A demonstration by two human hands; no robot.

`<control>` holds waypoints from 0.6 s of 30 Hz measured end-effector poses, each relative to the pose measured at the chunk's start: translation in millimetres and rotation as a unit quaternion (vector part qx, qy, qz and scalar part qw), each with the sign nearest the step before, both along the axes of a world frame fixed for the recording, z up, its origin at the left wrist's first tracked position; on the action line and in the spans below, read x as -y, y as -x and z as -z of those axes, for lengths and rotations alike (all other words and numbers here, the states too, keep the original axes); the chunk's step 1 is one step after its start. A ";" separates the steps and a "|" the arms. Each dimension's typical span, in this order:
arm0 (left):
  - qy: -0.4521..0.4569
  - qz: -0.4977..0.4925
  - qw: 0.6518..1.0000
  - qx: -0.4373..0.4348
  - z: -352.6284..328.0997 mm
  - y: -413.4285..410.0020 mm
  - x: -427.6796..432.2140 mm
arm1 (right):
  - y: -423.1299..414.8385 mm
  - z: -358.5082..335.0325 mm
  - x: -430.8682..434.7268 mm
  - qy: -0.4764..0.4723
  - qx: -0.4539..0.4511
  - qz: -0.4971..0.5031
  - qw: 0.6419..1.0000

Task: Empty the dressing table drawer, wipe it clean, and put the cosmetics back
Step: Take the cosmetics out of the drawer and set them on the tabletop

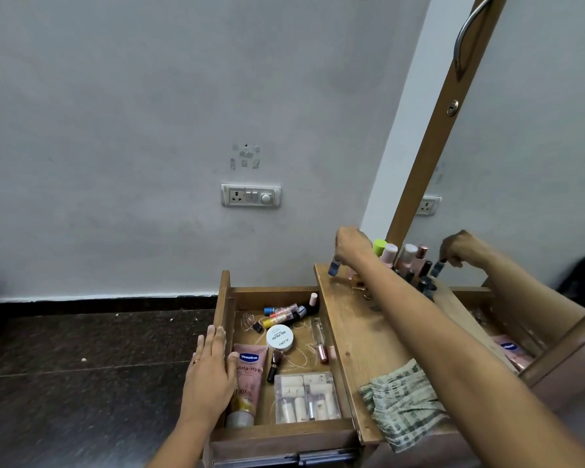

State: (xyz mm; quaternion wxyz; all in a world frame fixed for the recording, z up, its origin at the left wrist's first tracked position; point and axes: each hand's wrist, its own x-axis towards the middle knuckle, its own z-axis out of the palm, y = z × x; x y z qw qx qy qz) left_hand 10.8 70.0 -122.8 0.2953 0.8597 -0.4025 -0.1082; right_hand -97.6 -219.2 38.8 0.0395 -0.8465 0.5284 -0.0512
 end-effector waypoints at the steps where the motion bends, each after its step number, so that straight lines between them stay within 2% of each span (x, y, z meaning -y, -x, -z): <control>1: -0.002 0.001 1.000 0.001 0.1 -0.1 0.0 | 27.2 -1.2 18.5 -0.004 -0.013 -0.009 1.000; 4: -0.005 0.001 1.000 0.002 0.1 -0.5 -0.2 | 143.2 4.0 122.3 -0.064 -0.036 0.083 0.994; 5: -0.005 0.000 1.000 0.002 0.2 -0.5 0.2 | 184.4 6.8 154.1 -0.090 -0.021 0.120 0.989; 7: -0.007 -0.002 1.000 0.004 1.1 -0.9 0.5 | 223.3 -1.9 165.8 -0.123 0.045 0.106 0.986; 9: -0.007 -0.004 1.000 0.006 1.9 -0.8 1.0 | 203.9 -23.4 111.0 -0.110 0.099 0.093 0.985; 12: -0.009 -0.007 1.000 0.006 2.5 -0.4 1.5 | 205.4 -23.6 108.7 -0.134 0.108 0.039 0.984; 18: -0.013 -0.006 1.000 0.005 2.5 -0.7 1.8 | 209.4 -26.2 112.1 -0.131 0.175 0.034 0.975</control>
